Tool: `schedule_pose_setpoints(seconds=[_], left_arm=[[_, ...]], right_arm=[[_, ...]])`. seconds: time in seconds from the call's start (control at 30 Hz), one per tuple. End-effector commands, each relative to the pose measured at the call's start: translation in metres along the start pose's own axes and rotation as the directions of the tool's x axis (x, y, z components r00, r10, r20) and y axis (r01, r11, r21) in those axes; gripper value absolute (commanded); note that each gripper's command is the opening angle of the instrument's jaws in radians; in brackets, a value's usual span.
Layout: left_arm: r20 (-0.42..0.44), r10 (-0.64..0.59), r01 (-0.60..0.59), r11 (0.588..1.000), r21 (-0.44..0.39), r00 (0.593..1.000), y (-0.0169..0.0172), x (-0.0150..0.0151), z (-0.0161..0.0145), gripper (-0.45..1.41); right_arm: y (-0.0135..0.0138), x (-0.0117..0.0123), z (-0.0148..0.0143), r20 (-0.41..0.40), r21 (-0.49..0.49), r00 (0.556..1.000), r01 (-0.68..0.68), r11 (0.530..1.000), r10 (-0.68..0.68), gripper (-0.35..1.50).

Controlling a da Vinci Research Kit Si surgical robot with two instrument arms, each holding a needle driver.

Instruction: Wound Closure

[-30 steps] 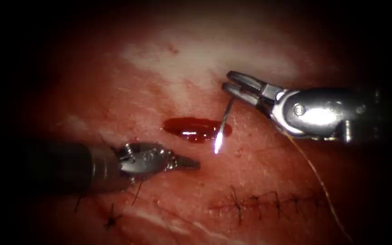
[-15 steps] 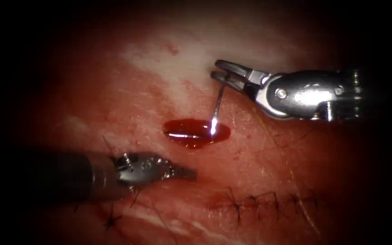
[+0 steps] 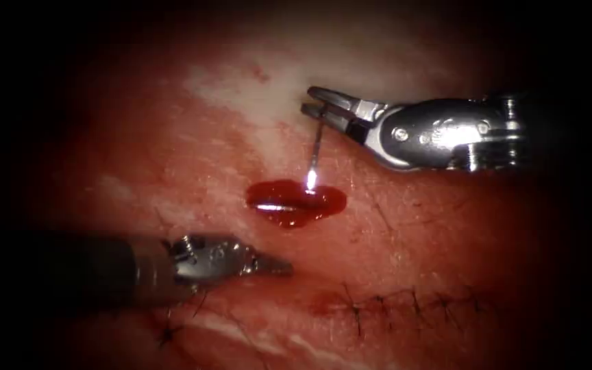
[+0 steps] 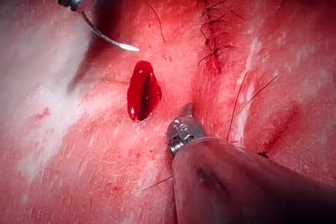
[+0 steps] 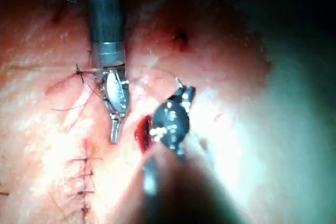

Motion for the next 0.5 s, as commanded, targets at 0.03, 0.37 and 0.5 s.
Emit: schedule_pose_setpoints(seconds=[0.03, 0.37, 0.5], left_arm=[[0.000, -0.004, 0.004, 1.000, -0.001, 1.000, 0.0002, -0.0004, 0.0007, -0.38], [-0.017, -0.015, 0.016, 0.998, 0.052, 1.000, 0.0001, 0.0042, -0.0020, -0.32], [-0.048, 0.005, -0.001, 0.996, 0.089, 0.999, -0.0004, 0.0064, -0.0036, -0.32]], right_arm=[[-0.0011, -0.0006, 0.0014, -0.009, 0.006, 1.000, 0.012, 1.000, -0.012, -0.35], [-0.0010, -0.0009, 0.0018, -0.031, 0.008, 0.997, 0.065, 0.998, -0.065, -0.35], [-0.0005, -0.0007, 0.0013, -0.046, -0.006, 0.997, 0.061, 0.998, -0.061, -0.35]])
